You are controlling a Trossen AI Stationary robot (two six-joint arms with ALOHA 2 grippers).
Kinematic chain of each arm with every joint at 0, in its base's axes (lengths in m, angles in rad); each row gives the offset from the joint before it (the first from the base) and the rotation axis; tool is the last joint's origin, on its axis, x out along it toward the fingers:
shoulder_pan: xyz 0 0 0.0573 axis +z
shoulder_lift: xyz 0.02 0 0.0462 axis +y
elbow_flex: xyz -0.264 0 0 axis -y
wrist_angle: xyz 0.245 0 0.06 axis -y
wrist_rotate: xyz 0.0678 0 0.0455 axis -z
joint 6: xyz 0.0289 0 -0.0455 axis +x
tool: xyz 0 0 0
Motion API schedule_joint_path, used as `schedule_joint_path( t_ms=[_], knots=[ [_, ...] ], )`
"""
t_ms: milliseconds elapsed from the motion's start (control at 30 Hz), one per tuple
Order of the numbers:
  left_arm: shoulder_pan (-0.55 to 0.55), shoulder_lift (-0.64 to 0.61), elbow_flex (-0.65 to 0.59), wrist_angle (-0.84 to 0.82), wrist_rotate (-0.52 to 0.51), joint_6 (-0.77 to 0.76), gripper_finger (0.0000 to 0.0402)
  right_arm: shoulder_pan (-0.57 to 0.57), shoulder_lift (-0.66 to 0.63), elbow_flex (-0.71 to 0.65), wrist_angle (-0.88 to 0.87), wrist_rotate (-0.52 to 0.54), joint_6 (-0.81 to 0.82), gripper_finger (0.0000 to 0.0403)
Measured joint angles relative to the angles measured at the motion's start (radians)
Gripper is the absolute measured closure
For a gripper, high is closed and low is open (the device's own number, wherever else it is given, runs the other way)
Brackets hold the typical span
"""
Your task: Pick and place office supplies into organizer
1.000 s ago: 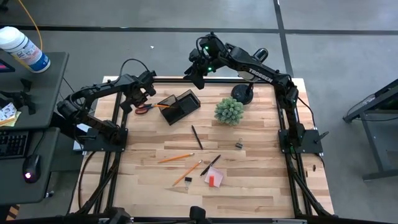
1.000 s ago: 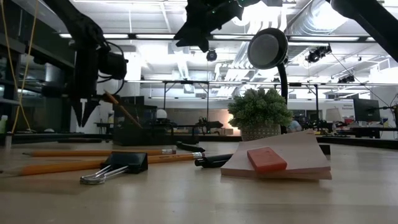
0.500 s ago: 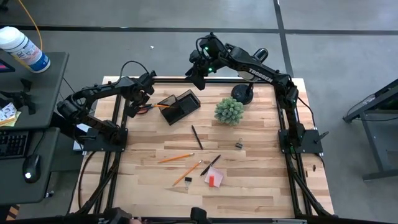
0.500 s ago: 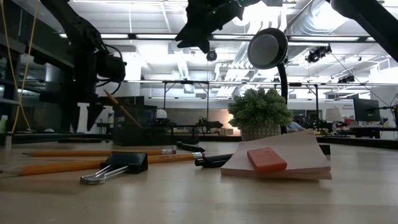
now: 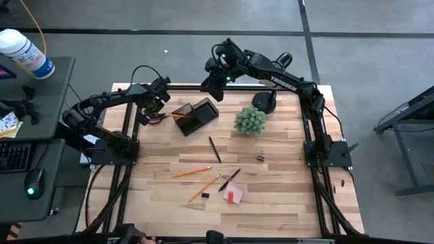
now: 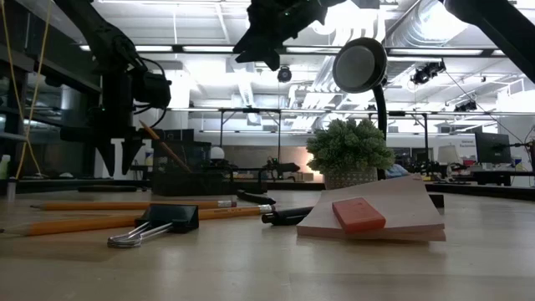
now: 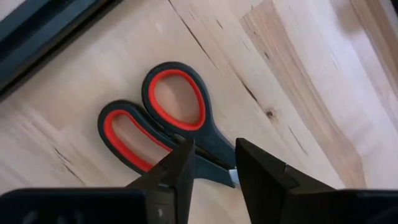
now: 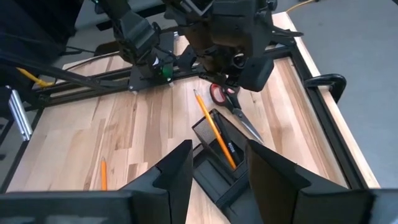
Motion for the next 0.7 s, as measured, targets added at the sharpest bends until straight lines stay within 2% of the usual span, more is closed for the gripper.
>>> schedule_joint_path(
  t_ms=[300, 533, 700],
  knots=[
    [0.001, 0.006, 0.0, -0.014, -0.055, -0.037, 0.0304, 0.003, 0.0, 0.0, -0.029, 0.0, -0.011, 0.0263],
    [0.0, 0.083, 0.0, 0.011, 0.011, -0.111, 0.0304, 0.003, 0.0, 0.0, -0.05, 0.0, -0.025, 0.0263],
    [0.001, 0.097, 0.002, 0.069, 0.002, -0.137, 0.0304, 0.003, 0.0, 0.0, -0.069, 0.0, -0.046, 0.0263]
  ],
)
